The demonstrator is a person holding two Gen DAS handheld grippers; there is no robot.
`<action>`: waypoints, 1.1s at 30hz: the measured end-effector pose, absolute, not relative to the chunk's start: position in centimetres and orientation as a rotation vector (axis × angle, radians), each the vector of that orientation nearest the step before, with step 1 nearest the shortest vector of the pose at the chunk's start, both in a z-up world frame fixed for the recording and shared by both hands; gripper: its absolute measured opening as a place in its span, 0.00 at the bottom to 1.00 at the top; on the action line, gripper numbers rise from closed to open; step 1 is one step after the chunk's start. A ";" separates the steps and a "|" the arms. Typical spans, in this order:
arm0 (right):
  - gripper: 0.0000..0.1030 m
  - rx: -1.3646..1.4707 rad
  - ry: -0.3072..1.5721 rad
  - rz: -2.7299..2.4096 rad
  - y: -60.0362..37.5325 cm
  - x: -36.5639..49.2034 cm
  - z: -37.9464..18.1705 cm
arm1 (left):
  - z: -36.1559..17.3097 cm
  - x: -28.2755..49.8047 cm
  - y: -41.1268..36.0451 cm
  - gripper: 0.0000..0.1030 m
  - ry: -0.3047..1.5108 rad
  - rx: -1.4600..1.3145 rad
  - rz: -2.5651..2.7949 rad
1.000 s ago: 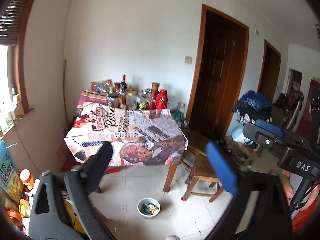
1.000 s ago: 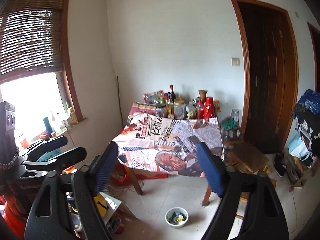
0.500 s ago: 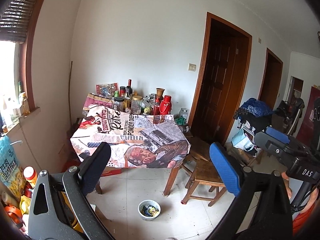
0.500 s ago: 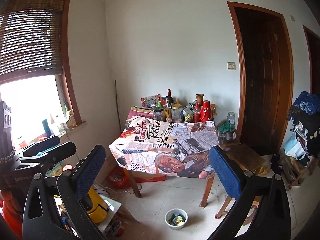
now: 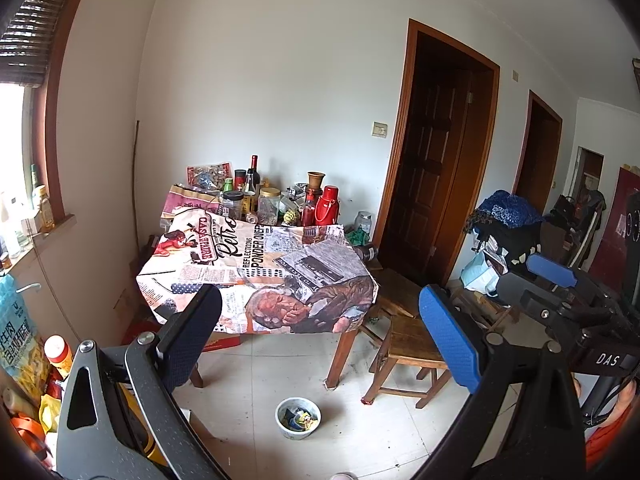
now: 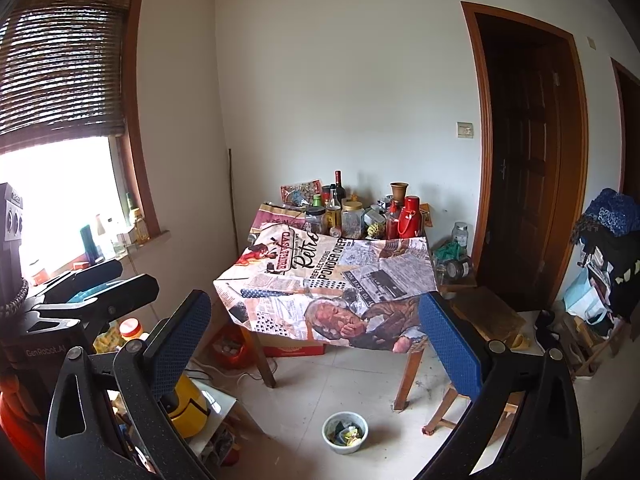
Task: Collect trash
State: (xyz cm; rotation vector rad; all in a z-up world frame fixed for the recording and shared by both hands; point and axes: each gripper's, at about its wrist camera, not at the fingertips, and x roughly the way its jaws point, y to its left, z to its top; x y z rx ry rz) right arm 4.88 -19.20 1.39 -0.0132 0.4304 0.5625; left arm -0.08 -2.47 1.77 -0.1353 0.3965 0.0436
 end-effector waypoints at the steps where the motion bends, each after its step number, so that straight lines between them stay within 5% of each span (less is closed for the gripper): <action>1: 1.00 -0.014 0.431 0.563 -19.3 4.9 1.4 | 1.7 0.0 -2.5 0.97 0.398 -0.135 0.043; 33: 1.00 -0.015 0.466 0.558 -20.4 5.4 1.5 | 1.4 0.4 -3.5 0.97 0.417 -0.126 0.033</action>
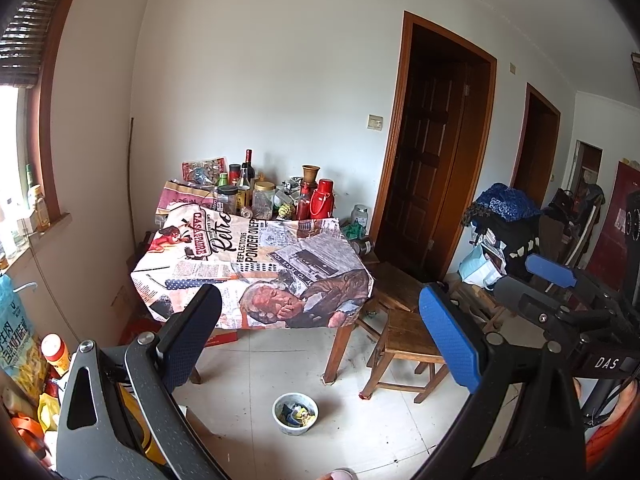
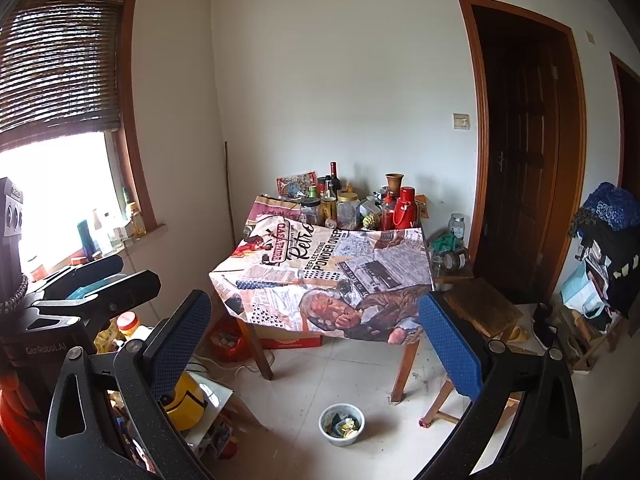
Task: Collect trash
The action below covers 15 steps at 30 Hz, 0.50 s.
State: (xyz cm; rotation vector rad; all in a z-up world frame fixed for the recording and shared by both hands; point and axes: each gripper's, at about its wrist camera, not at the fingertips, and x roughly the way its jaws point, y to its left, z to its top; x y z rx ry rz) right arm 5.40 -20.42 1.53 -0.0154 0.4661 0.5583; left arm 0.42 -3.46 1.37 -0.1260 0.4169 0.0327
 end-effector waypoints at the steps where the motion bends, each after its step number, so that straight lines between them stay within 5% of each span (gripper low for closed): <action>1: 1.00 -0.015 0.467 0.558 -20.4 5.5 1.5 | 1.4 0.5 -3.5 0.97 0.416 -0.126 0.035; 15: 1.00 -0.023 0.469 0.550 -20.4 5.4 1.4 | 1.3 0.2 -3.8 0.99 0.408 -0.115 0.030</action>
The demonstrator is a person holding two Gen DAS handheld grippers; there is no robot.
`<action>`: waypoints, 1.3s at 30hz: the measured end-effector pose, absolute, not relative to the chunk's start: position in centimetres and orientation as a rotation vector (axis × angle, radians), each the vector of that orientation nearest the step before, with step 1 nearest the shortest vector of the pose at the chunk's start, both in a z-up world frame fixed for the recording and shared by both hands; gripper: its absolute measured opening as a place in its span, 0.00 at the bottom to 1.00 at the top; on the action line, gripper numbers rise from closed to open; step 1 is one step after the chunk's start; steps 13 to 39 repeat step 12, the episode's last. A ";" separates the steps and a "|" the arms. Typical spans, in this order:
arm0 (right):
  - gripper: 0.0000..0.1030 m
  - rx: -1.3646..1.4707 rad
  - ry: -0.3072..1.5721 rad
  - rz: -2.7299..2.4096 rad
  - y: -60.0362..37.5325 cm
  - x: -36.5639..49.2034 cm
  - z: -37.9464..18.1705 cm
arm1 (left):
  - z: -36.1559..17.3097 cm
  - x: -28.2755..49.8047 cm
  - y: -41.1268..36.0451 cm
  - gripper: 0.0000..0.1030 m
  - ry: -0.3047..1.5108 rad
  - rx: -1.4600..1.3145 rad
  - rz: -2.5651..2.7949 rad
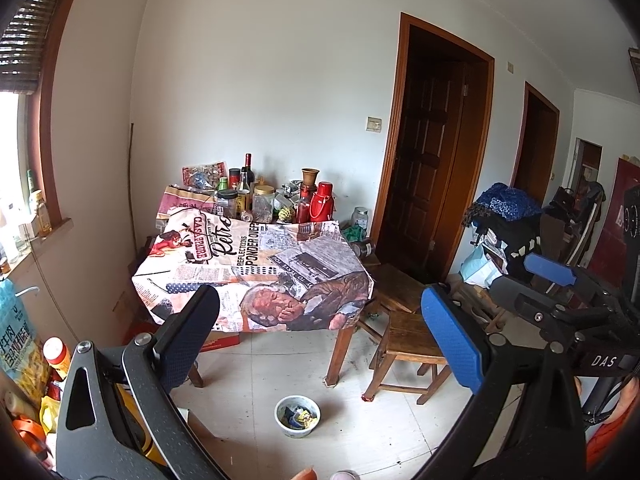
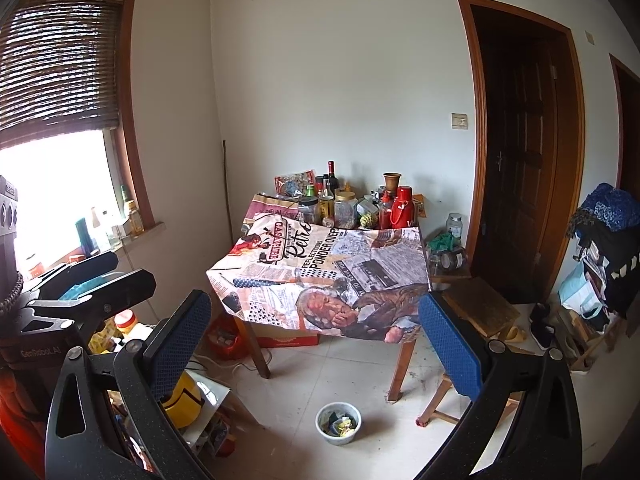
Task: Collect trash
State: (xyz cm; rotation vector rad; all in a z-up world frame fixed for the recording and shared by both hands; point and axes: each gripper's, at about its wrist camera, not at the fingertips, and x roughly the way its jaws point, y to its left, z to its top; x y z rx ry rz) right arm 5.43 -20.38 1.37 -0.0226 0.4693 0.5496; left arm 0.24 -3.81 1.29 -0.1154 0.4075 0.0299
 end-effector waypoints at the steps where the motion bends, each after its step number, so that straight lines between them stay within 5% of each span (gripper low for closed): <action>1: 1.00 -0.023 0.471 0.548 -20.4 5.5 1.3 | 1.3 0.3 -3.8 0.99 0.409 -0.118 0.027; 39: 1.00 -0.024 0.502 0.547 -20.7 7.0 0.6 | 1.0 1.0 -3.6 0.99 0.424 -0.122 0.023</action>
